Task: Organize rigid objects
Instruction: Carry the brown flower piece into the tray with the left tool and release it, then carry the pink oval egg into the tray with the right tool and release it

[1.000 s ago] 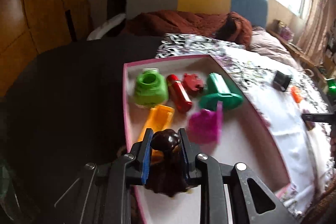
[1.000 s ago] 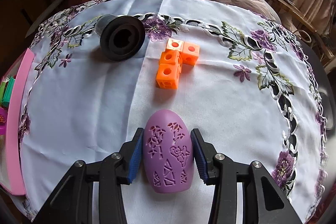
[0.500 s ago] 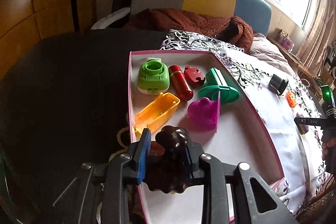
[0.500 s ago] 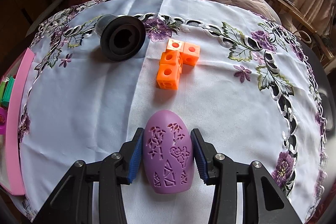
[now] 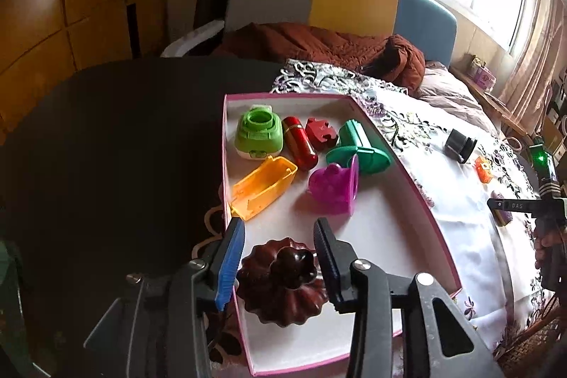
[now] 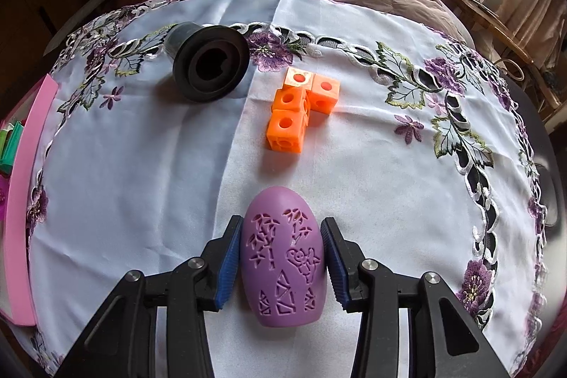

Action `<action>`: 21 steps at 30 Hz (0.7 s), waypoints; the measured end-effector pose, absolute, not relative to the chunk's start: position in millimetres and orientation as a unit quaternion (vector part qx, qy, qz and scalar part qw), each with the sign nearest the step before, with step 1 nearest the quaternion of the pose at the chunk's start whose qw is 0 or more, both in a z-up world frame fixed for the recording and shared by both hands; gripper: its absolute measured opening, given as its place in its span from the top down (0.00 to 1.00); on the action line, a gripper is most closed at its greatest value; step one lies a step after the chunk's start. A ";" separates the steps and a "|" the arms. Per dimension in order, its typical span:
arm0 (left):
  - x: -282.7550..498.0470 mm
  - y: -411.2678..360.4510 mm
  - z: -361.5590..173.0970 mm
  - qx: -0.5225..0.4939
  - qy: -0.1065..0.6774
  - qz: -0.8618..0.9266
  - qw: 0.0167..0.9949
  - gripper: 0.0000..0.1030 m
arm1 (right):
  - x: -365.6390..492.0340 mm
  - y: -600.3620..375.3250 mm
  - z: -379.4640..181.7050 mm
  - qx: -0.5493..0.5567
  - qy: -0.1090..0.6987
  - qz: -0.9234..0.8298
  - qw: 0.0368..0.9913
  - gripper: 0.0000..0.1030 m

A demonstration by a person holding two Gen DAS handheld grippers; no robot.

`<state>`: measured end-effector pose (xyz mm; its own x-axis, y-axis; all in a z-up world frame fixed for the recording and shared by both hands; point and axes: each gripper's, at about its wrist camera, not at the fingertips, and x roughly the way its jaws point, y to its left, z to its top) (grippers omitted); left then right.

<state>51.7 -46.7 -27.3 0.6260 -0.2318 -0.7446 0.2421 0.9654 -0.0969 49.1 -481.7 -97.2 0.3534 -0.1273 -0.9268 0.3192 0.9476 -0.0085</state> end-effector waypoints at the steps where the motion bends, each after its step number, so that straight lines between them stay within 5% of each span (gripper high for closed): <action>1: 49.9 -46.4 -24.8 0.006 0.410 -0.132 0.903 0.60 | 48.9 -480.8 -97.1 0.087 0.552 -0.137 0.818 0.56; 21: 21.5 -32.9 11.1 -0.007 0.376 -0.122 0.919 0.60 | 47.1 -473.7 -95.0 0.073 0.549 -0.141 0.820 0.57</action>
